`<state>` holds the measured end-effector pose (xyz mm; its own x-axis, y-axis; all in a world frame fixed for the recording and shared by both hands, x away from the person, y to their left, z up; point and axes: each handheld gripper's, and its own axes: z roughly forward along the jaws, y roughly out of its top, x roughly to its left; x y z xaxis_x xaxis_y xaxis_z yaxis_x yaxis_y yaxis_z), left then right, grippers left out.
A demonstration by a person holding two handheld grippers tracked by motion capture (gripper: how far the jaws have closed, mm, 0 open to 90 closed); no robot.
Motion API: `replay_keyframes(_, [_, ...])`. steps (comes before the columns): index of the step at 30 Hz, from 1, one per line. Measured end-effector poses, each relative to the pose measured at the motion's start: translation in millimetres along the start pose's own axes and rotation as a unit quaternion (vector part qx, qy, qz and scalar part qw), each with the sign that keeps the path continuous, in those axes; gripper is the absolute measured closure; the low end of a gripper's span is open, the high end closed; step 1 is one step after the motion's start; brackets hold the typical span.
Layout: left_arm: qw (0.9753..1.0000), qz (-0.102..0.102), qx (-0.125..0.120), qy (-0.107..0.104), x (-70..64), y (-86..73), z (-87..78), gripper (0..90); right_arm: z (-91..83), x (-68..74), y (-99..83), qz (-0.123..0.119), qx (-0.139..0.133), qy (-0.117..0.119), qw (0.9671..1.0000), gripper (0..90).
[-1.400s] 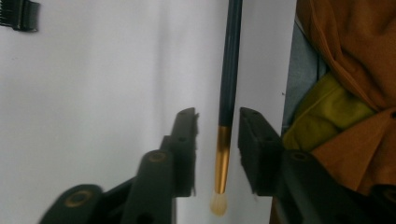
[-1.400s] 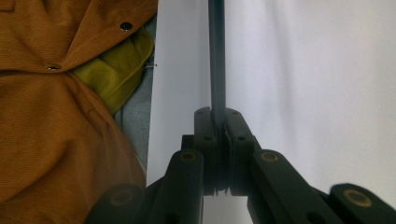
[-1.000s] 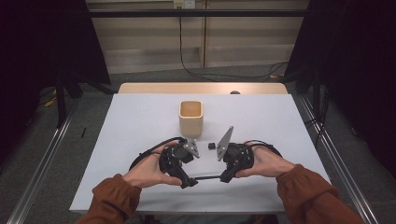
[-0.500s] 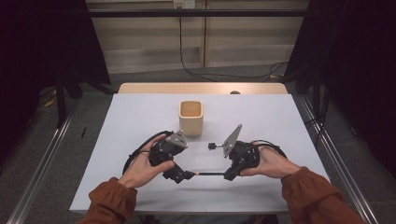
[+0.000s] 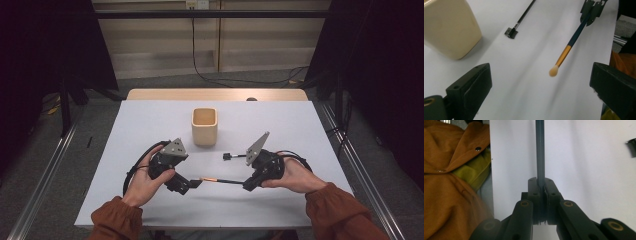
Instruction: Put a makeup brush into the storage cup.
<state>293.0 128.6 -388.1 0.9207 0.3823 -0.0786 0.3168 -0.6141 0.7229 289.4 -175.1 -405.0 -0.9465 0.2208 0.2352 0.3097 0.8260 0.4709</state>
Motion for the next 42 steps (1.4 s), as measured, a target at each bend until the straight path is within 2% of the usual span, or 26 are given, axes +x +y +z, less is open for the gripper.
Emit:
replay_keyframes(3, [0.9998,-0.012,-0.019,0.003,1.2,-3.8,-3.8,4.1,-1.4,0.3,-3.4,0.002,-0.015,-0.008,0.9999,85.8])
replay_keyframes(10, [0.9995,-0.016,-0.028,0.005,-0.8,-11.4,-7.7,4.1,-5.2,0.6,-11.0,0.020,-0.044,-0.028,0.9985,85.8])
replay_keyframes(16, [0.9992,-0.017,-0.035,0.011,-2.4,-17.3,-10.5,4.0,-8.3,0.1,-14.2,0.027,-0.071,-0.032,0.9966,85.8])
replay_keyframes(22, [0.9992,-0.017,-0.035,0.007,-5.0,-20.4,-11.1,3.7,-6.2,0.7,-20.2,0.041,-0.092,-0.035,0.9943,85.8])
replay_keyframes(30, [0.9984,-0.031,-0.044,0.016,-2.0,-24.4,-12.5,3.7,-6.8,2.4,-28.5,0.051,-0.148,-0.038,0.9868,85.8])
replay_keyframes(34, [0.9983,-0.030,-0.046,0.018,-2.0,-25.2,-11.7,3.8,-6.7,4.3,-33.1,0.052,-0.181,-0.039,0.9814,85.8])
replay_keyframes(40, [0.9978,-0.032,-0.055,0.020,-3.1,-25.8,-11.9,3.7,-7.7,7.1,-35.0,0.052,-0.213,-0.035,0.9750,85.8])
replay_keyframes(42, [0.9978,-0.032,-0.055,0.018,-3.4,-26.3,-11.9,3.8,-6.3,8.3,-34.4,0.051,-0.219,-0.032,0.9740,85.8])
